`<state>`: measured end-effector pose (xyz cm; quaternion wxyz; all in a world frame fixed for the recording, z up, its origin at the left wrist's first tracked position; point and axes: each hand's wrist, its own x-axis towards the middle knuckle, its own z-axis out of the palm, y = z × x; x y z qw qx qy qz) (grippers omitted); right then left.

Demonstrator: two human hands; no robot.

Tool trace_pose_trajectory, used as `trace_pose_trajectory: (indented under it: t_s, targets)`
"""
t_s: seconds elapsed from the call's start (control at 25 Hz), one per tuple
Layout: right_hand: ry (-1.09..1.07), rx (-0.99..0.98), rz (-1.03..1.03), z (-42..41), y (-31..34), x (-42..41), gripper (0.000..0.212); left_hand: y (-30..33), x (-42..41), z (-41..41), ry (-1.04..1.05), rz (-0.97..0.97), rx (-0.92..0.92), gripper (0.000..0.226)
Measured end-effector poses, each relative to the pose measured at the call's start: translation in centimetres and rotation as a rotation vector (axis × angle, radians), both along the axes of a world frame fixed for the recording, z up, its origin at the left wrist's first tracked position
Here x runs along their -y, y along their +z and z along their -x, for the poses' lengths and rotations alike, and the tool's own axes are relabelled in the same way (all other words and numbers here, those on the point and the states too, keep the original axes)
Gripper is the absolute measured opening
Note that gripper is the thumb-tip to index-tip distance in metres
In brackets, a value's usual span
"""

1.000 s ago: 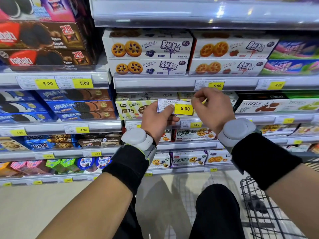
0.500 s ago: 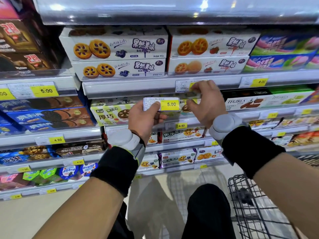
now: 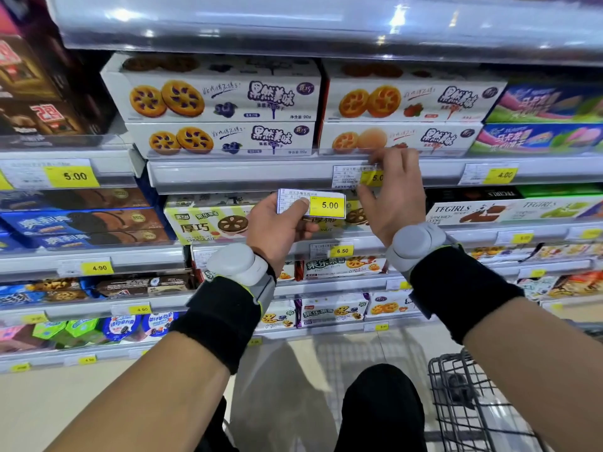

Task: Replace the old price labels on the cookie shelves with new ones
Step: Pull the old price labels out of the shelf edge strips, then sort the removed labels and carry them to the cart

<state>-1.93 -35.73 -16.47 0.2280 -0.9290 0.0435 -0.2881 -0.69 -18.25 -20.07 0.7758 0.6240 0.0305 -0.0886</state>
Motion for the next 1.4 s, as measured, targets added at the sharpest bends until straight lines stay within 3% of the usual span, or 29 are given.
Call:
trace_pose_trajectory:
  t_s: [0.16, 0.28, 0.6, 0.92, 1.04, 1.12, 1.24, 1.4]
  targets:
    - [-0.003, 0.025, 0.034, -0.3, -0.6, 0.4, 0.031, -0.5, 0.3, -0.6, 0.001, -0.016, -0.003, 0.016]
    - [0.0, 0.031, 0.06, -0.4, -0.7, 0.7, 0.039, -0.4, 0.6, -0.5, 0.001, -0.008, 0.006, 0.01]
    - [-0.131, 0.034, 0.203, 0.0, -0.3, 0.4, 0.036, -0.3, 0.8, -0.3, 0.0, -0.016, 0.021, 0.007]
    - [-0.136, -0.086, 0.205, 0.2, 1.2, 0.6, 0.029, -0.3, 0.6, 0.2, 0.004, -0.058, 0.041, 0.01]
    - [-0.09, -0.141, 0.206, 0.4, 1.4, 0.7, 0.023, -0.4, 0.4, 0.3, 0.014, -0.063, 0.018, 0.038]
    - [-0.063, -0.178, 0.157, 0.4, 1.9, 0.9, 0.022, -0.2, 0.3, 0.5, 0.013, -0.078, 0.031, 0.035]
    - [-0.03, -0.247, 0.025, 0.3, 2.8, 1.1, 0.02, 0.2, 0.2, 1.0, 0.007, -0.08, 0.04, 0.012]
    - [-0.046, -0.142, -0.256, 0.4, 3.3, 1.2, 0.015, 0.6, 0.1, 1.5, -0.009, -0.071, 0.039, 0.018]
